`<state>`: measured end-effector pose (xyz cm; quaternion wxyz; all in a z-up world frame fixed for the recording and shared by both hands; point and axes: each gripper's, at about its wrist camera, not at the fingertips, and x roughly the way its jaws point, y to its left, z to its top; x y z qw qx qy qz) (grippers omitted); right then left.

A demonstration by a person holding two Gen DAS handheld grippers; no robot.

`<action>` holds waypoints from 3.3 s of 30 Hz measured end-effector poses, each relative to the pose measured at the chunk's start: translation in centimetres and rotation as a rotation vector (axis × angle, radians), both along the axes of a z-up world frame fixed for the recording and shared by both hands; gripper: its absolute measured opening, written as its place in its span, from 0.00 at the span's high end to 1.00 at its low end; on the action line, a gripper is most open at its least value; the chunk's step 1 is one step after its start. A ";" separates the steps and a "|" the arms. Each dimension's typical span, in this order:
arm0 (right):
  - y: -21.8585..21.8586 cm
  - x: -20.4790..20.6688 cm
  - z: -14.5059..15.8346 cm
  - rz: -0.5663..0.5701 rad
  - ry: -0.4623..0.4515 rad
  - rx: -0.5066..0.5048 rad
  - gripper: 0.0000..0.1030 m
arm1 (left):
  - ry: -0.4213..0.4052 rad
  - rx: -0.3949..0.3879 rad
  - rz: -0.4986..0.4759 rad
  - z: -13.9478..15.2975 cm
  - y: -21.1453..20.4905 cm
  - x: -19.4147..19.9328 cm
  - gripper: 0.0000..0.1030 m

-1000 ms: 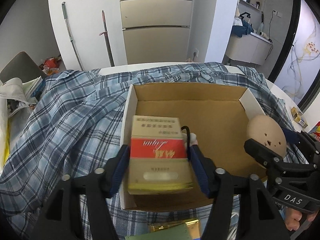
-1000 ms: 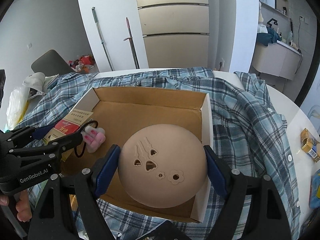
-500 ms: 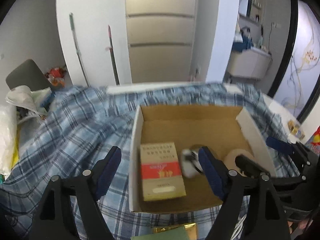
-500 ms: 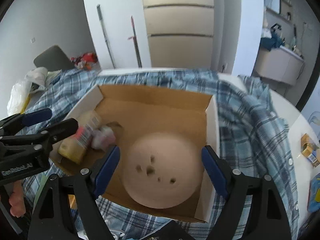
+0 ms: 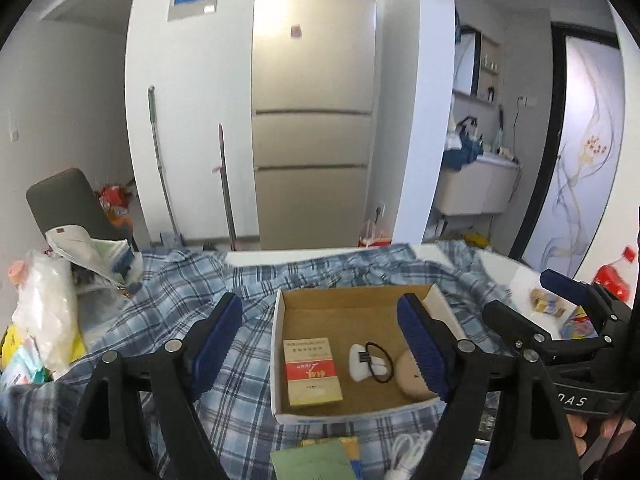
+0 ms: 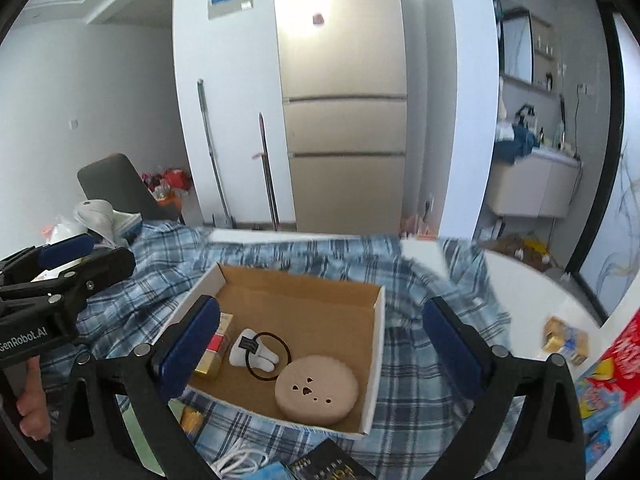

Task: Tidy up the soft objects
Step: 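Open both grippers to release the items in the box and withdraw, then move the left gripper to the green felt pouch and grasp it, then lift the green pouch with the left gripper while the right gripper grasps the blue tissue packet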

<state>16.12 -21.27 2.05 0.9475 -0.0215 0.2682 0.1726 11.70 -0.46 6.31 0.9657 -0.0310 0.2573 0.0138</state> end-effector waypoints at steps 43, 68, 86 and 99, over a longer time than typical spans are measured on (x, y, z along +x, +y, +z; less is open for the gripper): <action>-2.3 -7.1 -7.5 0.074 0.157 -0.030 0.15 | 0.292 -0.006 -0.038 -13.0 0.1 -4.3 0.14; -2.1 -7.1 -7.8 0.105 0.187 -0.020 0.20 | 0.397 -0.016 -0.117 -14.9 -0.9 -3.2 0.25; -2.1 -7.1 -10.2 0.198 0.392 -0.016 0.44 | 0.014 0.025 -0.206 -9.5 -2.5 -8.5 0.26; -0.6 -6.5 -11.8 0.242 0.451 -0.086 0.61 | -0.030 0.036 -0.201 -9.3 -2.5 -9.3 0.26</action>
